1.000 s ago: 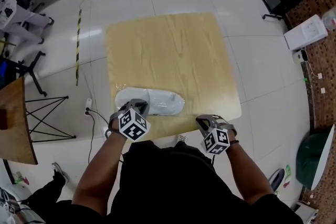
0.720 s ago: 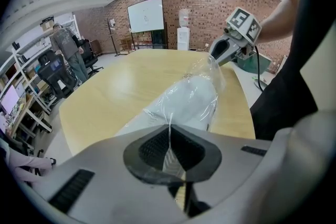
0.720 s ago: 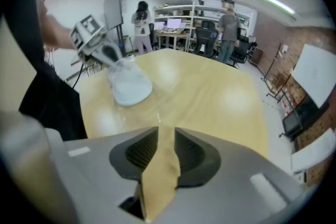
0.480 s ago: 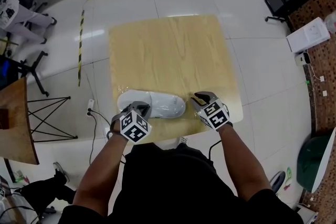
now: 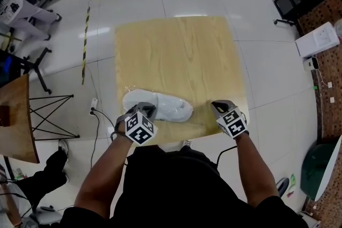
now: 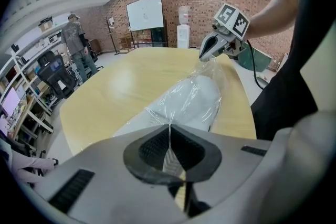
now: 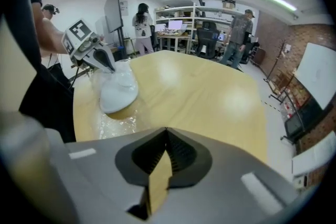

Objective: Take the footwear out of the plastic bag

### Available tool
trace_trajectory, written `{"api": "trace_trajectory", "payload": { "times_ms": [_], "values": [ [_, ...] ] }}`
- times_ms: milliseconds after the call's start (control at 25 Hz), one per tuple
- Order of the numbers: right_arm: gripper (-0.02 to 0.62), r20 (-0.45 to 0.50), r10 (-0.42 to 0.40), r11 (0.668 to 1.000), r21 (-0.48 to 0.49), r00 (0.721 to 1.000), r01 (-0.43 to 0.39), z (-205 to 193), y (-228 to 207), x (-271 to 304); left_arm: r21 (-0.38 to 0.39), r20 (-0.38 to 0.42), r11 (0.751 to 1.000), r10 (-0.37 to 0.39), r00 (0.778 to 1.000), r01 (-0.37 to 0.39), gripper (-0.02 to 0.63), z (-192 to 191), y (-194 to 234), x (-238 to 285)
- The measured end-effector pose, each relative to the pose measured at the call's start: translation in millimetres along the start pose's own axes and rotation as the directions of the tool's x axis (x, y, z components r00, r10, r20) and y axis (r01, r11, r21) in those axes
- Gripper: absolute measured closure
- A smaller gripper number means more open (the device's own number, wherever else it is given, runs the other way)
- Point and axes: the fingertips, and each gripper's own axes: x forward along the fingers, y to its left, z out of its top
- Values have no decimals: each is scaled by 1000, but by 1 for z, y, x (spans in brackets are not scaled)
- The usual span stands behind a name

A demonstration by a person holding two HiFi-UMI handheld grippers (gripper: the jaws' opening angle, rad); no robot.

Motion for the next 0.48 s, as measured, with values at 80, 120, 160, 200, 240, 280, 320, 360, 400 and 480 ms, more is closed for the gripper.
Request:
{"api": "trace_trajectory", "payload": {
  "times_ms": [80,120,160,200,240,280,320,360,400,480],
  "values": [
    [594,33,-54,992,112,998,50,1,-8,-15,-3,8,1000,1,1000,-1,588,1,0,0],
    [592,75,-46,984,173,996,33,7,-2,-22,-4,13,1000,4,1000,-4,588,1,0,-1],
    [592,125,-15,975,223,992,-14,15,10,-27,-3,19,1000,9,1000,-9,588,2,-1,-1],
    [592,165,29,963,261,986,-72,22,25,-27,0,24,1000,16,1000,-16,588,2,-1,-2],
    [591,188,74,948,292,979,-128,26,41,-24,5,28,1000,25,999,-25,588,3,-1,-2],
    [579,195,116,930,324,974,-175,28,56,-19,13,30,999,34,999,-34,588,4,-2,-2],
    [561,195,152,908,359,969,-215,29,69,-11,21,31,999,41,999,-42,588,5,-1,-3],
    [547,191,183,884,397,964,-246,29,79,-2,29,33,998,48,998,-49,588,6,-1,-3],
    [536,185,208,860,434,961,-269,29,87,6,36,35,998,52,998,-54,588,7,0,-5],
    [474,175,233,818,497,957,-290,30,95,18,45,45,997,56,997,-58,588,10,-1,-8]
  ]
}}
